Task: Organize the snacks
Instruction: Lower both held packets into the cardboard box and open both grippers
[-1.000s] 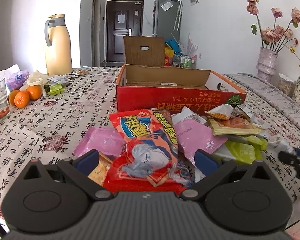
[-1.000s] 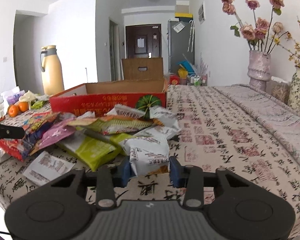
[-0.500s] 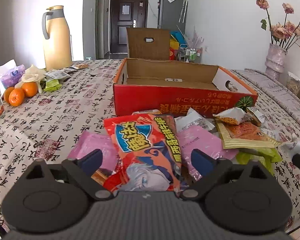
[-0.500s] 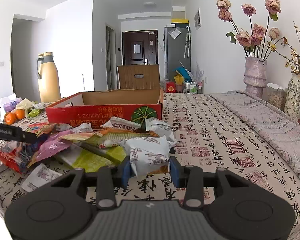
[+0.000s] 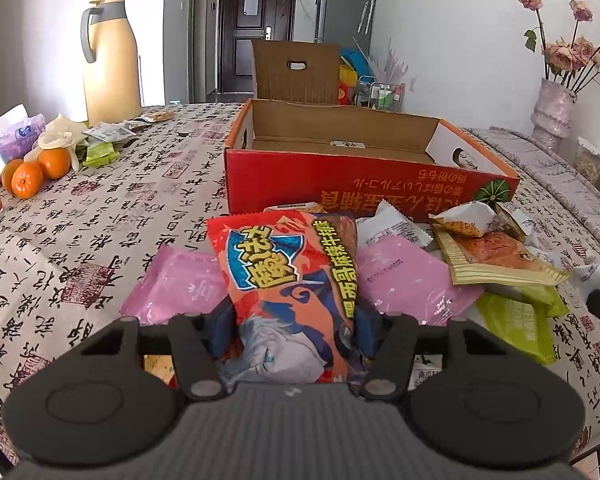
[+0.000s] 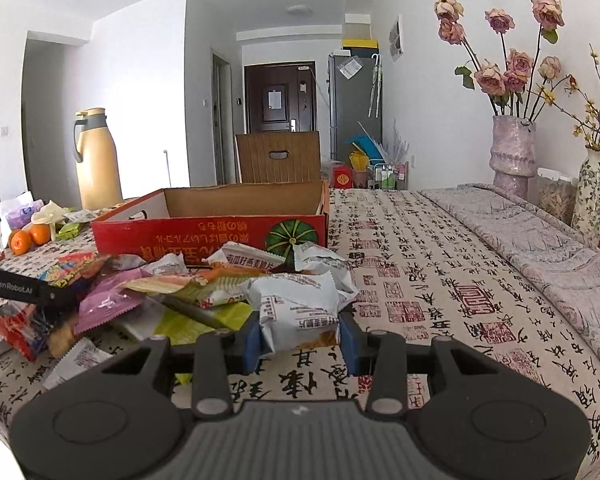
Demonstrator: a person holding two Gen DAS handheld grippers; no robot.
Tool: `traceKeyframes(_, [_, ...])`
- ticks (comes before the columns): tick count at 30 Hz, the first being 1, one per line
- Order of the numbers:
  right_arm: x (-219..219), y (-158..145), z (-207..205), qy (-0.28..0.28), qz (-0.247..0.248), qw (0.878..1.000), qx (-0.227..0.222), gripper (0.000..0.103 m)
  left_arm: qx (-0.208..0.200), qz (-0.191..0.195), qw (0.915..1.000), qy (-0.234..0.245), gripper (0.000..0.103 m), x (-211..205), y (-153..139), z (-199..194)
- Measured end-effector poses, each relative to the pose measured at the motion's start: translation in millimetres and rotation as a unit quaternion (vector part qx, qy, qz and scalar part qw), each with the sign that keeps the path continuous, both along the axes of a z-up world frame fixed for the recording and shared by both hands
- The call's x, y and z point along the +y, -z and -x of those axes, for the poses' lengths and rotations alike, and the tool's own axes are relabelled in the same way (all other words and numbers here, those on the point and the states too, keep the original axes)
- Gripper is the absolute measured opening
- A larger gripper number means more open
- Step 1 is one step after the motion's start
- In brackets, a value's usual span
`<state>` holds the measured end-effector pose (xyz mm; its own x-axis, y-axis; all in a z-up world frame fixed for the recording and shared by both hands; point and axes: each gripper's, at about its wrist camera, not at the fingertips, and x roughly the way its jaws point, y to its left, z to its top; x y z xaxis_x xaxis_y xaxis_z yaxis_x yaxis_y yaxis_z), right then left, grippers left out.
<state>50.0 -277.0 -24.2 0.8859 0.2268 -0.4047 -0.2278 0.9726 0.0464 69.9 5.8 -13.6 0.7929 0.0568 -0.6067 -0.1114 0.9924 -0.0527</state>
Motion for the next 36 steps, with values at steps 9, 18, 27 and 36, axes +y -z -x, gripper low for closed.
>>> traceKeyframes(9, [5,-8,-4,-0.003,-0.001,1.0,-0.009,0.039,-0.025,-0.003,0.9997,0.002,0.059,1,-15,4])
traceKeyframes(18, [13,-26,-23,-0.005,-0.003,0.999,-0.036,0.039,-0.064,0.0,0.9979,0.013,0.059,2,-49,-13])
traceKeyframes(27, [34,-59,-65,-0.015,0.001,0.997,-0.081,0.039,-0.111,-0.003,0.9936,0.02,0.059,-4,-88,-50])
traceKeyframes(36, [61,-82,-131,-0.012,-0.002,0.996,-0.093,0.039,-0.138,-0.003,0.9903,0.021,0.059,-15,-114,-96])
